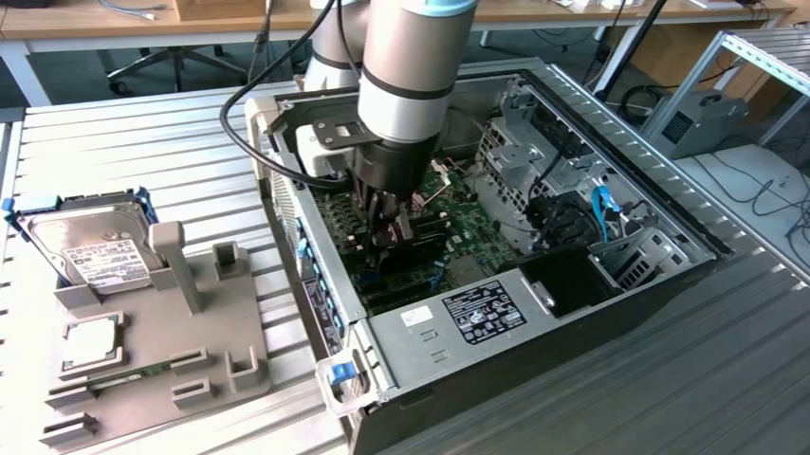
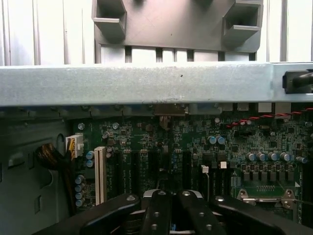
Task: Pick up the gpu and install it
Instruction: 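Press down on the gpu until it lock into place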
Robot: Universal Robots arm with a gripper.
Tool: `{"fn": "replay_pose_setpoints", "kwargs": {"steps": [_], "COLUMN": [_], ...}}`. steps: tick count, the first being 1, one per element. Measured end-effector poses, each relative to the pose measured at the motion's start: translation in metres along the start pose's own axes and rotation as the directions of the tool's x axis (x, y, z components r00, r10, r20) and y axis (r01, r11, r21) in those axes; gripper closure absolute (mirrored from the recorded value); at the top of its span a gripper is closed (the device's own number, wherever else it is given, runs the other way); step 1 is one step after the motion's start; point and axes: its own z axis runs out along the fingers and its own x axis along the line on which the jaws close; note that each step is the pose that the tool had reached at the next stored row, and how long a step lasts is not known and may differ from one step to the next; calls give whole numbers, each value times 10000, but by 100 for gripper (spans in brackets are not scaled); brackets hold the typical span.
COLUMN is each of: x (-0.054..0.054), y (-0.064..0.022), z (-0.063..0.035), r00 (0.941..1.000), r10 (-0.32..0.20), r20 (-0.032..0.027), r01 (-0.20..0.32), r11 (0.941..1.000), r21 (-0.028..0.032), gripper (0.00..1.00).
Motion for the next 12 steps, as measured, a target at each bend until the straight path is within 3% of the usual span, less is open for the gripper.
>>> {"fn": "replay_pose_setpoints", "kwargs": {"steps": [5, 7, 10, 12], "x": [7, 8, 7, 7], "y": [10, -2, -73, -161], "z": [-209, -246, -253, -257], "r00": [10000, 10000, 10000, 10000], "r10": [1, 1, -1, -2], "r20": [-18, -18, -17, -18], "r01": [-1, -1, 1, 1], "r11": [10000, 10000, 10000, 9999], "r21": [-7, -7, -48, -112], "gripper": [89, 89, 89, 89]}}
